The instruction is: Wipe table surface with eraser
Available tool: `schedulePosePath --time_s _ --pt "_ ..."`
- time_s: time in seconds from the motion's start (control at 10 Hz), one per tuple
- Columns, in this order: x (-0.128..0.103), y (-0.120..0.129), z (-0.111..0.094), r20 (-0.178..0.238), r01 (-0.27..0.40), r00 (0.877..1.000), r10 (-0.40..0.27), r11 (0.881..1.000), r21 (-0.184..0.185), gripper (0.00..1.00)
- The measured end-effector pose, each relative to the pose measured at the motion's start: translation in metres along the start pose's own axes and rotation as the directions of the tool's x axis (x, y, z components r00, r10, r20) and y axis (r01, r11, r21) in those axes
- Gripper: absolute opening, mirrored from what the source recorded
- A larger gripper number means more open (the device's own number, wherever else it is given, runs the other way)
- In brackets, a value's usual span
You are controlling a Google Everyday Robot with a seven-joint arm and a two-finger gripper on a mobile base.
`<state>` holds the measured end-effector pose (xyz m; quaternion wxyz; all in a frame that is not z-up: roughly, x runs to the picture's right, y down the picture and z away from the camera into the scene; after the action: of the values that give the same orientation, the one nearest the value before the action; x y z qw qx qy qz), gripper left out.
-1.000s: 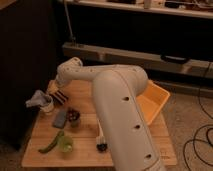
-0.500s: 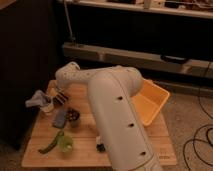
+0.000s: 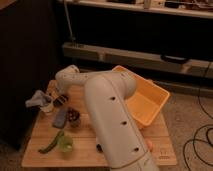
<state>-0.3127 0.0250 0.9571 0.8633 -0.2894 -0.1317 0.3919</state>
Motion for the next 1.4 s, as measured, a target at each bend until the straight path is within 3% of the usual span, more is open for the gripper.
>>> schedulePosePath --time_s 0.4,0.6,1.1,1.4 --pt "0.016 -0.018 -0.014 -0.057 -0.017 0.998 0.015 1.000 -0.023 0.15" --pt "0.041 -0.032 -0.028 -0.100 -0.042 0.994 0.039 0.999 -0.024 0.00" --pt "0.118 -0.064 -0.068 -0.190 -0.120 0.975 0.115 0.993 -0.011 0.00" --pt "0.135 -0.052 -0.089 -0.221 -0.073 0.973 0.068 0.997 -0.016 0.00"
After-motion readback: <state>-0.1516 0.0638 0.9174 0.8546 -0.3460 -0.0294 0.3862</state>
